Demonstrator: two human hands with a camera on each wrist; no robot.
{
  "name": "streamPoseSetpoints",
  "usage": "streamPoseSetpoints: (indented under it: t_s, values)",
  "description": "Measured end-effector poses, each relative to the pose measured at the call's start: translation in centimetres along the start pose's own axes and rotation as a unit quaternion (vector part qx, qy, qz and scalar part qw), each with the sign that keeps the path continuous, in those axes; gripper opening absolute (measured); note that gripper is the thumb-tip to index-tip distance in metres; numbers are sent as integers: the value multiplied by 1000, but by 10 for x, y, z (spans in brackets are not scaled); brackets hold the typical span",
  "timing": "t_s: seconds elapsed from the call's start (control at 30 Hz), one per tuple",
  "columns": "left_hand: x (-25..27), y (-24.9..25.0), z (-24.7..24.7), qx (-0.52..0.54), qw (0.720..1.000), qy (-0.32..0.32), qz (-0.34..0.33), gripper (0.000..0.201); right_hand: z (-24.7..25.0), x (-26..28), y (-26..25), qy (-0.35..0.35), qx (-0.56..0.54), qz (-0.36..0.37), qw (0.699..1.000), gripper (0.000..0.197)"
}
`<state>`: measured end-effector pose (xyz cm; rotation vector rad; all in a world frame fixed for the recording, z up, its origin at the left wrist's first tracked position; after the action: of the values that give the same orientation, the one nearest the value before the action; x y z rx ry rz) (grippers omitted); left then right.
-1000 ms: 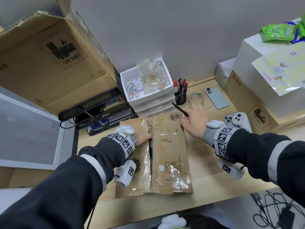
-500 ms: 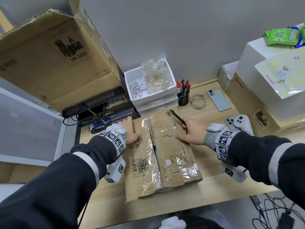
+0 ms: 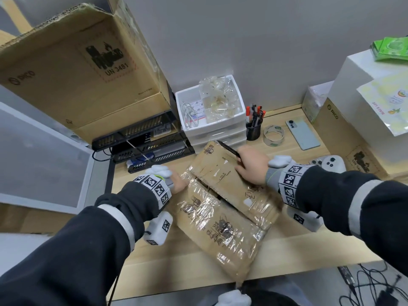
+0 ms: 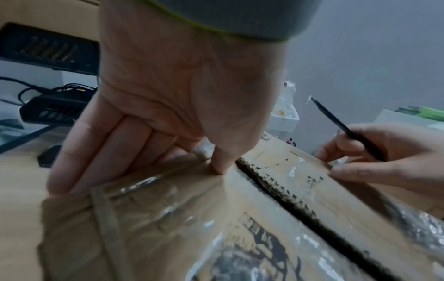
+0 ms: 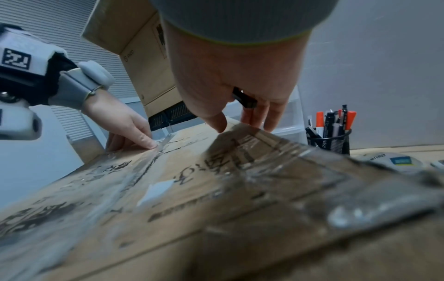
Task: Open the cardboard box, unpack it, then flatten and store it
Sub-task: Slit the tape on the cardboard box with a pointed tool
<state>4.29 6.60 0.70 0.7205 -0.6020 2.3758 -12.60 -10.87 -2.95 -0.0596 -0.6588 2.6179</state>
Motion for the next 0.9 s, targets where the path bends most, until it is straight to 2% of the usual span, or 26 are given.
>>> streamPoseSetpoints:
  t_s: [0.1,0.17,0.2,0.27,0.33,0.4,0.47,0.53,0.6,0.63,0.67,0.7,0.8,0.9]
  values:
    - [0,1,3,33,998,-56,4,26,1,0,-6,5,41,18,999,15]
    - [-2,-2,-2,95,989,-116,12,32,2,2,-9,14,91,30,995,14]
    - [-4,-4,-7,141,978,-153,25,34,2,2,-10,14,115,38,993,13]
    - [-4,-6,-20,254,934,-241,70,29,1,2,-10,1,134,47,990,11]
    - [3,-5,-26,305,893,-317,92,52,-1,3,-11,-22,118,53,991,12]
    - [9,-4,-27,284,893,-337,85,64,-3,4,-11,-46,97,46,993,12]
    - [15,-4,-21,236,920,-299,90,66,-5,6,-11,-65,98,46,992,12]
    - [16,-2,-13,215,950,-211,77,50,-6,7,-11,-66,101,55,991,13]
    - [8,1,-2,195,977,-78,22,31,-7,8,-10,-59,104,58,991,14]
    - [6,4,5,196,980,-1,-18,28,-7,9,-11,-55,107,59,991,14]
    - [5,8,10,219,972,55,-61,26,-8,9,-11,-55,108,58,991,14]
    - [4,12,13,264,956,80,-95,27,-8,9,-11,-56,107,56,991,14]
    - [1,20,8,389,910,58,-134,31,-8,9,-13,-73,88,51,992,13]
    - [-4,24,4,424,893,57,-141,32,-8,10,-13,-82,73,48,993,13]
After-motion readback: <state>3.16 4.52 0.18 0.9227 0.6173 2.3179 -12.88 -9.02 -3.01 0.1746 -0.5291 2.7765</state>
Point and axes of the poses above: each hand's wrist, its own x-axis away from the middle knuckle, its own z-axis out of the back of the hand, y = z × x, the point moved 2 cm from there along -x, towards the middle knuckle, and after that the axes turned 5 degrees about z, right-handed, at the moved point
